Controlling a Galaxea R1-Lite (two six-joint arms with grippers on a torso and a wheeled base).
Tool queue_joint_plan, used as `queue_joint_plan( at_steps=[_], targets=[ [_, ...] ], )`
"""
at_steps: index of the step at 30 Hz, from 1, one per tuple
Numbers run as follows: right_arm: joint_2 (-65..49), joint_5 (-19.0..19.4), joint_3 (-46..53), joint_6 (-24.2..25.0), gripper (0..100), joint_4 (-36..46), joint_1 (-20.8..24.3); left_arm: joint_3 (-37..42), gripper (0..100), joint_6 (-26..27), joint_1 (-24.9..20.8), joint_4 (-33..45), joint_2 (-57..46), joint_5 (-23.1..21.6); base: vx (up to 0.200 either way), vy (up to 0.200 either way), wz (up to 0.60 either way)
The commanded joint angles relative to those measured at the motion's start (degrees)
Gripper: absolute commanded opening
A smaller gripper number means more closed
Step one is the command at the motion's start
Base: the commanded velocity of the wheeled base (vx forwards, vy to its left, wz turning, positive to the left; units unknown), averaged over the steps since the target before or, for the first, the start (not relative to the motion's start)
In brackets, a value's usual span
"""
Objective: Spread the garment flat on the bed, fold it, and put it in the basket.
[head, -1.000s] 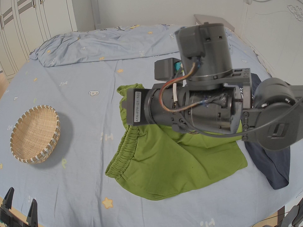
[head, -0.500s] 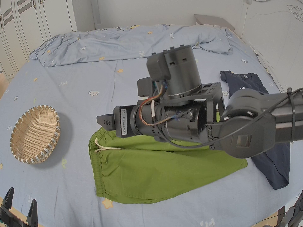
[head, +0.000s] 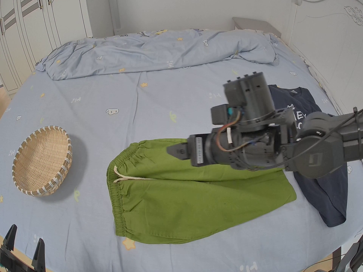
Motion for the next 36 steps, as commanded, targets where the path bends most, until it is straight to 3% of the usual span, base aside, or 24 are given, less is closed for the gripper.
queue_joint_plan(
  at_steps=[1, 2, 4, 7, 12, 26, 27, 28, 29, 30, 31, 32, 33, 34, 36],
  targets=[
    [-14.2, 3.8, 15.1, 0.4, 100, -1.1, -11.1, 1.0, 100, 0.0, 0.0, 0.0, -0.9, 0.0, 0.0, 0.0, 0.0],
    [-14.2, 3.8, 15.1, 0.4, 100, -1.1, -11.1, 1.0, 100, 0.0, 0.0, 0.0, -0.9, 0.0, 0.0, 0.0, 0.0],
    [-19.2, 9.0, 23.1, 0.4, 100, -3.2, -17.2, 1.0, 100, 0.2, 0.0, 0.1, -0.9, -0.1, 0.0, 0.0, 0.0],
    [-21.7, 13.8, 29.4, 0.4, 100, -6.2, -22.8, 1.0, 100, 0.2, 0.0, 0.2, -0.9, -0.1, 0.0, 0.0, 0.0],
    [-22.8, 19.0, 36.0, 0.7, 100, -10.9, -28.8, 1.0, 100, 0.3, 0.0, 0.0, -0.9, 0.0, 0.0, 0.0, 0.0],
    [-22.9, 19.7, 39.0, 0.6, 100, -12.5, -30.9, 0.6, 100, 2.1, 0.0, -1.9, -0.7, 0.4, 0.0, 0.0, 0.0],
    [-22.9, 19.7, 39.0, 0.6, 100, -12.6, -31.2, -3.3, 100, 1.0, 0.0, -3.9, 0.2, -0.2, 0.0, 0.0, 0.0],
    [-22.9, 19.8, 39.0, 0.5, 100, -12.6, -31.4, -20.8, 100, -5.8, -1.6, -8.3, 6.3, 0.8, 0.0, 0.0, 0.0],
    [-22.9, 19.8, 39.0, 0.5, 100, -12.6, -31.4, -32.7, 100, -13.2, -3.7, -7.6, 12.3, 2.1, 0.0, 0.0, 0.0],
    [-22.8, 19.7, 39.0, 0.5, 100, -12.6, -31.4, -42.2, 100, -19.6, -5.5, -3.5, 17.3, 3.5, 0.0, 0.0, 0.0],
    [-22.8, 19.7, 39.0, 0.5, 100, -12.7, -31.5, -48.6, 100, -19.9, -5.6, 3.4, 20.3, 3.3, 0.0, 0.0, 0.0],
    [-22.7, 19.7, 39.0, 0.5, 100, -12.7, -31.5, -49.7, 100, -18.3, -5.6, 9.1, 22.3, 2.2, 0.0, 0.0, 0.0],
    [-22.7, 19.7, 39.0, 0.5, 100, -12.7, -31.5, -49.7, 100, -18.3, -5.6, 9.1, 22.3, 2.2, 0.0, 0.0, 0.0],
    [-22.6, 19.7, 39.4, 0.6, 100, -12.5, -31.8, -48.6, 100, -13.2, -6.5, 21.1, 27.0, -5.8, 0.0, 0.0, 0.0],
    [-22.6, 19.8, 39.9, 0.5, 100, -12.5, -33.3, -44.7, 100, -16.0, -7.4, 23.0, 31.7, -13.6, 0.0, 0.0, 0.0]
  ],
)
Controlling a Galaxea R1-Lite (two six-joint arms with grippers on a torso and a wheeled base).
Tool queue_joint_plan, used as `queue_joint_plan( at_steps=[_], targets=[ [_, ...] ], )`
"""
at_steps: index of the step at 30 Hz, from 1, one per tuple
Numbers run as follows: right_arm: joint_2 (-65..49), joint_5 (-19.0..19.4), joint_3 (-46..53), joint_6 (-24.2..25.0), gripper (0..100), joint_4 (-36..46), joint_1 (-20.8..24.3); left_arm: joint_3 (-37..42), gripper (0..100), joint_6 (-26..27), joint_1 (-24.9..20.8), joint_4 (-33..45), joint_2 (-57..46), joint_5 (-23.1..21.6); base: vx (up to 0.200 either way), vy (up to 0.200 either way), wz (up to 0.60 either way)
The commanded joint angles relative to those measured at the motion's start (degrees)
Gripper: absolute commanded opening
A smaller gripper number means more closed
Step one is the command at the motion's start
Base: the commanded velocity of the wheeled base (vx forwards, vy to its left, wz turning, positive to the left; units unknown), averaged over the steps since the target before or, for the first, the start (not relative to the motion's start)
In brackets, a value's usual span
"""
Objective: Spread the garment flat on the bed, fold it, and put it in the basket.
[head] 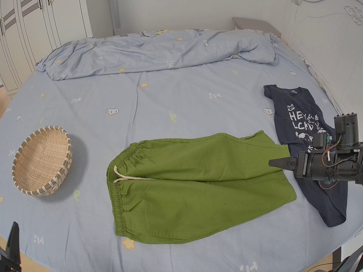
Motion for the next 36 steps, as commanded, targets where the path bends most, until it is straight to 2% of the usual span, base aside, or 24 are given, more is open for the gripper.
queue_joint_plan(
  at_steps=[1, 2, 4, 7, 8, 11, 12, 13, 14, 15, 18, 20, 22, 27, 32, 36],
  targets=[
    [0.3, 0.1, 1.0, -0.1, 100, 0.0, -2.4, -32.7, 100, -12.0, -6.0, 21.5, 28.9, -14.5, 0.0, 0.0, 0.0],
    [0.2, 0.1, 1.7, -0.2, 100, 0.0, -2.7, -30.4, 100, -19.6, -6.3, 20.0, 34.9, -19.0, 0.0, 0.0, 0.0],
    [0.2, 0.1, 2.3, -0.1, 100, 0.0, -2.9, -29.9, 100, -28.2, -6.5, 16.1, 42.8, -21.4, 0.0, 0.0, 0.0],
    [0.2, -0.1, 3.4, -0.3, 100, 0.0, -3.0, -27.9, 100, -36.3, -6.9, 7.5, 53.7, -24.3, 0.0, 0.0, 0.0],
    [0.1, -0.1, 3.8, -0.3, 100, 0.0, -3.0, -26.2, 100, -37.2, -6.8, 4.7, 56.9, -25.9, 0.0, 0.0, 0.0],
    [0.1, -0.1, 4.2, -0.3, 100, 0.0, -3.1, -23.8, 100, -37.1, -6.7, 1.8, 60.1, -27.9, 0.0, 0.0, 0.0],
    [0.1, -0.1, 5.3, -0.4, 100, 0.0, -3.9, -17.4, 100, -35.8, -6.8, -4.3, 66.7, -32.8, 0.0, 0.0, 0.0],
    [0.1, -0.1, 5.5, -0.5, 100, 0.0, -4.1, -16.3, 100, -35.2, -6.8, -5.4, 67.6, -33.6, 0.0, 0.0, 0.0],
    [0.2, 0.0, 6.1, -0.5, 100, 0.0, -4.5, -12.6, 100, -32.6, -6.7, -8.6, 70.7, -36.2, 0.0, 0.0, 0.0],
    [0.2, 0.0, 6.1, -0.5, 100, 0.0, -4.5, -12.6, 100, -32.6, -6.7, -8.6, 70.7, -36.2, 0.0, 0.0, 0.0],
    [2.5, 0.4, 6.3, -0.4, 100, -0.1, -5.1, -4.0, 100, -20.8, -6.6, -15.2, 79.3, -43.5, 0.0, 0.0, 0.0],
    [4.3, 1.3, 4.9, -0.6, 100, -0.5, -5.1, -2.2, 100, -15.7, -6.2, -16.5, 82.7, -44.2, 0.0, 0.0, 0.0],
    [5.5, 2.5, 2.2, -0.4, 100, -1.2, -4.5, -1.3, 100, -13.3, -5.7, -17.8, 85.4, -44.1, 0.0, 0.0, 0.0],
    [5.3, 2.7, 1.9, -0.3, 100, -1.1, -2.0, -1.9, 100, -13.4, -4.8, -18.8, 87.5, -44.3, 0.0, 0.0, 0.0],
    [5.4, 2.7, 2.4, -0.2, 100, -1.3, -2.2, -3.8, 100, -13.4, -6.8, -18.9, 89.8, -44.4, 0.0, 0.0, 0.0],
    [5.3, 2.6, 2.6, -0.2, 100, -1.3, -2.0, -4.0, 100, -13.4, -6.6, -18.9, 90.1, -44.5, 0.0, 0.0, 0.0]
  ],
)
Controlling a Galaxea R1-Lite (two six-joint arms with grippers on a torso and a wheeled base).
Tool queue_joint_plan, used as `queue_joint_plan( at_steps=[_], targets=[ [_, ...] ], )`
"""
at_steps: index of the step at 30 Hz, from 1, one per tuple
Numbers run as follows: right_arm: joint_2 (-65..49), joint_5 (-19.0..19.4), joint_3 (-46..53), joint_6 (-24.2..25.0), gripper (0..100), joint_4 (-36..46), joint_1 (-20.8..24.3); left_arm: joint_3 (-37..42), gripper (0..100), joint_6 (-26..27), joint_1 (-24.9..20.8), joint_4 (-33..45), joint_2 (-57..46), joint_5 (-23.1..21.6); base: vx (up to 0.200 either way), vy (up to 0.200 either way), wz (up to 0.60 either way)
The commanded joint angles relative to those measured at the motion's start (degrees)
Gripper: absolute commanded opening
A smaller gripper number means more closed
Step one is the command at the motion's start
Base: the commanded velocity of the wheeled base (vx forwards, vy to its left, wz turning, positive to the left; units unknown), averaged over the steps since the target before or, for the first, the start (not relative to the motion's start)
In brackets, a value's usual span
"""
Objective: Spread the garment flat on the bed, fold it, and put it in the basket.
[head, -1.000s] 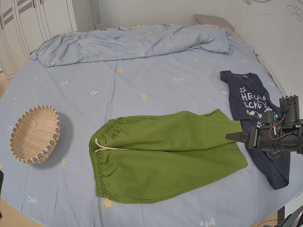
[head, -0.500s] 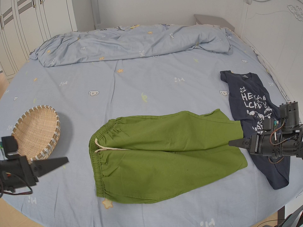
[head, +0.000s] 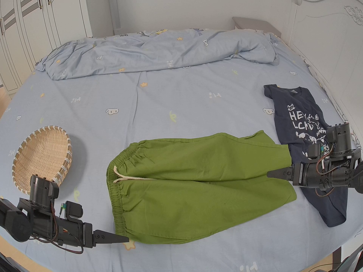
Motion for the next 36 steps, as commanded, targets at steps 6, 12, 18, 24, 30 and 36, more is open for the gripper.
queue_joint_plan(
  at_steps=[6, 12, 18, 24, 30, 36],
  targets=[
    [0.8, 0.0, 0.6, 0.1, 100, -0.1, 0.4, -0.5, 100, 0.1, -0.4, -0.3, 6.5, -0.1, 0.0, 0.0, 0.0],
    [0.4, -0.1, 0.9, 0.1, 100, -0.1, 0.4, -4.1, 100, 0.1, -0.4, -2.7, 11.9, -0.1, 0.0, 0.0, 0.0],
    [0.4, -0.1, 1.0, 0.1, 100, -0.2, 0.1, -5.7, 100, 0.1, -1.1, -3.2, 14.6, -0.1, 0.0, 0.0, 0.0],
    [0.4, -0.2, 1.0, 0.0, 100, -0.2, 0.1, -6.6, 100, 0.1, -0.7, -3.4, 16.6, -0.1, 0.0, 0.0, 0.0],
    [-0.3, -0.2, 1.2, -0.1, 100, -0.1, 0.3, -9.1, 100, 0.1, -0.1, -3.4, 18.2, 0.1, 0.0, 0.0, 0.0],
    [-0.3, -0.2, 1.5, 0.1, 100, -0.1, 0.2, -12.3, 100, 0.1, 0.0, -3.5, 18.8, 0.1, 0.0, 0.0, 0.0]
  ],
)
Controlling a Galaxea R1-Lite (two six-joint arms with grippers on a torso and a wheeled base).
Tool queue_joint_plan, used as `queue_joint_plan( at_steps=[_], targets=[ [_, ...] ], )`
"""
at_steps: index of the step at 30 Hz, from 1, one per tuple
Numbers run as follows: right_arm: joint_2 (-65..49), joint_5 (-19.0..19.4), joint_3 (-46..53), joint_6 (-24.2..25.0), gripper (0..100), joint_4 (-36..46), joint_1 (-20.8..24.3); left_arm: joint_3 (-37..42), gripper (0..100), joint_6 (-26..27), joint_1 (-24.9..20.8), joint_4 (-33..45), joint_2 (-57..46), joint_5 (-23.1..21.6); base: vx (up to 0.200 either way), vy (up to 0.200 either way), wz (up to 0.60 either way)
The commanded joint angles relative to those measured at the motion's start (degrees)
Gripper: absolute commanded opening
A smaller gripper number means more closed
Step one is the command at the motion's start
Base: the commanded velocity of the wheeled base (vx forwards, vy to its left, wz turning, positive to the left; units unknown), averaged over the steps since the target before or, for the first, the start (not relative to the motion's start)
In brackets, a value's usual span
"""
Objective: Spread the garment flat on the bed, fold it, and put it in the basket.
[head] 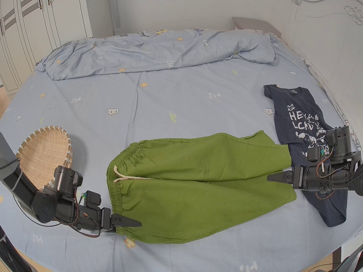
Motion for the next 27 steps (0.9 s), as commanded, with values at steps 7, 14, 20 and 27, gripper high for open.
queue_joint_plan(
  at_steps=[7, 14, 20, 27],
  targets=[
    [-0.5, -0.1, 0.6, 0.2, 100, -0.1, -0.3, -1.1, 100, 0.0, 0.4, -0.3, 0.1, 0.3, 0.0, 0.0, 0.0],
    [-1.1, -0.1, 1.0, 0.1, 100, -0.1, -0.6, 1.6, 0, 0.0, 2.0, -0.3, -2.8, 0.3, 0.0, 0.0, 0.0],
    [-2.0, -0.1, 1.2, 0.1, 100, -0.1, -0.6, 1.9, 0, 0.0, 2.1, -0.2, -3.4, 0.3, 0.0, 0.0, 0.0],
    [-3.0, -0.1, 1.5, 0.1, 100, 0.0, -0.9, 4.5, 0, 0.1, 4.1, -0.2, -7.3, 0.2, 0.0, 0.0, 0.0]
  ],
)
